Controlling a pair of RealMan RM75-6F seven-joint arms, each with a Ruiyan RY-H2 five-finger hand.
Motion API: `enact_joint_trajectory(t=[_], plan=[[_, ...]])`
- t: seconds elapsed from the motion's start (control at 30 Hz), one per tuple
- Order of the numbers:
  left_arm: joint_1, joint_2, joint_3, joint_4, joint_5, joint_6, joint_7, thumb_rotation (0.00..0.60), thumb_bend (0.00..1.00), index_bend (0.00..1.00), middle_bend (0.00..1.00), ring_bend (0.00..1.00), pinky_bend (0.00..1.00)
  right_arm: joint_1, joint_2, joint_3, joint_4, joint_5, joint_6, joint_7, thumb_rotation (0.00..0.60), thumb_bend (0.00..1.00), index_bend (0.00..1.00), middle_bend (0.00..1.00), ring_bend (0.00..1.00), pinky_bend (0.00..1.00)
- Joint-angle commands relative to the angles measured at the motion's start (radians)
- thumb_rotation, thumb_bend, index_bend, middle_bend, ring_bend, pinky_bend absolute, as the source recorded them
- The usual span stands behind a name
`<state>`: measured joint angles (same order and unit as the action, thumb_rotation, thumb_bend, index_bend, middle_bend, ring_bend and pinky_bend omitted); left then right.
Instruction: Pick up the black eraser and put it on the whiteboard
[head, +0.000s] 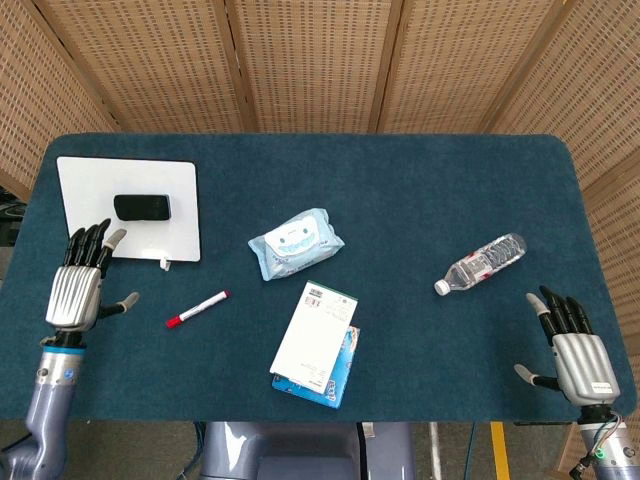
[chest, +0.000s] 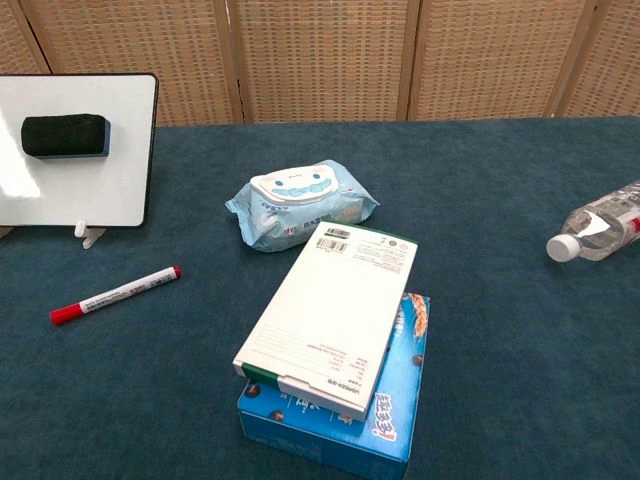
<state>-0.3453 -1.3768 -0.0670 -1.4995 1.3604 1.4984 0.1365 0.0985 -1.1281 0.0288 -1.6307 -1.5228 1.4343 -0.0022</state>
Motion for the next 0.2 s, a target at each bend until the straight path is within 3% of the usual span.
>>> enact_joint_trajectory(t=[0.03,0.2], plan=[[0.096,0.101,0.071,-0.167,-0.022,0.047,0.125,0.6,0.01,0.0,0.0,0.0,0.0,-0.002,0.002,0.0,0.0,-0.001,0.003,0.002,0.6,0.05,0.0,0.0,0.0,0.0],[0.115,0.143,0.083,-0.232,-0.041,0.028,0.174,0.6,0.02,0.0,0.0,0.0,0.0,0.0,0.008,0.002,-0.001,0.015,-0.01,-0.002,0.6,0.05,0.0,0.0,0.0,0.0]])
